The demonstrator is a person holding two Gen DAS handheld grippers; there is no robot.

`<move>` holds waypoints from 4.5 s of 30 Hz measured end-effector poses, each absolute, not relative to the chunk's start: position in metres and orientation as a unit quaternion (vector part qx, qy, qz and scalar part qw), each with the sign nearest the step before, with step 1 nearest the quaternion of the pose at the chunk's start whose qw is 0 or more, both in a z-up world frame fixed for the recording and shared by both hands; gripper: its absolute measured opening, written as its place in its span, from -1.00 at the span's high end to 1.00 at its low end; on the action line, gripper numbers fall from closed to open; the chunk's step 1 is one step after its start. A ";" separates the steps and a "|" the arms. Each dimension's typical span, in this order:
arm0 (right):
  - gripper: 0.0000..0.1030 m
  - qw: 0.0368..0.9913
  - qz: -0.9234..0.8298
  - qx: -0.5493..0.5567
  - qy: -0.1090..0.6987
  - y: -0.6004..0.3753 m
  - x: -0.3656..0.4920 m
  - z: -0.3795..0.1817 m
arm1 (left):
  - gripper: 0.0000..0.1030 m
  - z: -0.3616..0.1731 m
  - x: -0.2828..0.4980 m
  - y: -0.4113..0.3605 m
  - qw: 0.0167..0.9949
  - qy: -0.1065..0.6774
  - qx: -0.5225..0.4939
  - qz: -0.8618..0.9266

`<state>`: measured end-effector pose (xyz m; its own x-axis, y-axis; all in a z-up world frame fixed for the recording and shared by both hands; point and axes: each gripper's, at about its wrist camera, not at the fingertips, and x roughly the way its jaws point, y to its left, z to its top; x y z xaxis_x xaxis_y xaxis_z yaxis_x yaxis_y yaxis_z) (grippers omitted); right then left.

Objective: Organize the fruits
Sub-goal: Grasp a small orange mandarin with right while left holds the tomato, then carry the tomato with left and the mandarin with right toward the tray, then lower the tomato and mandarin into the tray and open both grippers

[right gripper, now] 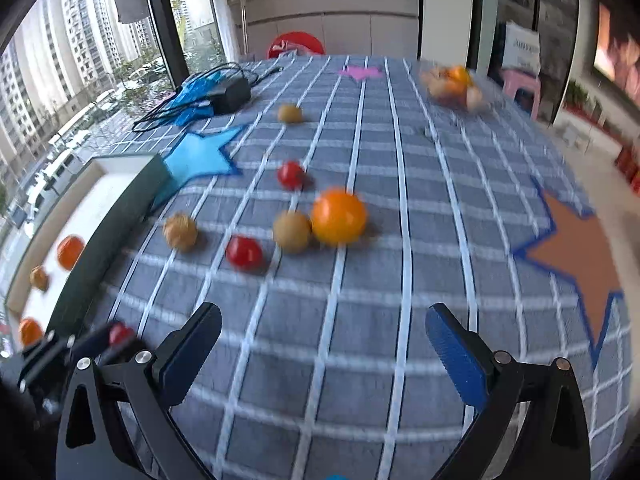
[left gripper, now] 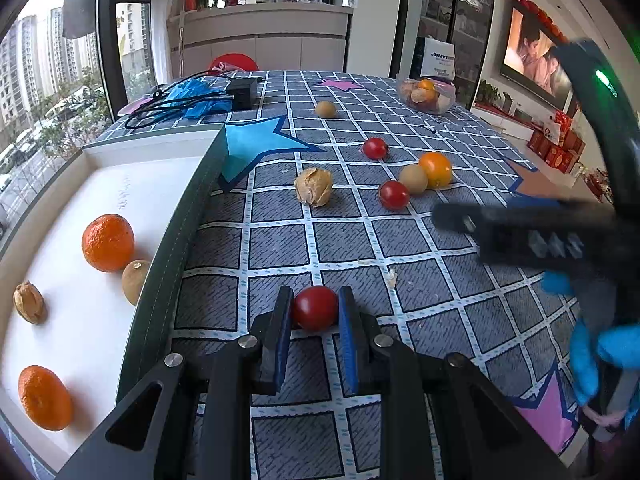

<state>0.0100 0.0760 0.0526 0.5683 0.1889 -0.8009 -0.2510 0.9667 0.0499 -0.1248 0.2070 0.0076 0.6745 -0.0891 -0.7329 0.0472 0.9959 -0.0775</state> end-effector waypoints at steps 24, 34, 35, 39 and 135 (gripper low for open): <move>0.30 0.870 0.119 0.082 0.472 0.044 0.052 0.038 | 0.52 0.008 -0.125 0.206 0.915 0.402 -0.027 -0.039; 0.30 0.865 0.141 0.098 0.470 0.023 0.013 0.038 | 0.52 0.007 -0.126 0.204 0.914 0.402 -0.025 -0.037; 0.30 0.866 0.143 0.099 0.470 0.021 0.010 0.038 | 0.52 0.007 -0.125 0.204 0.914 0.402 -0.026 -0.038; 0.30 0.871 0.143 0.096 0.460 0.016 -0.003 0.041 | 0.52 0.007 -0.125 0.207 0.914 0.402 -0.036 -0.043; 0.24 0.839 0.326 -0.057 0.431 0.273 -0.002 0.070 | 0.52 0.030 -0.142 0.379 0.924 0.350 -0.129 0.087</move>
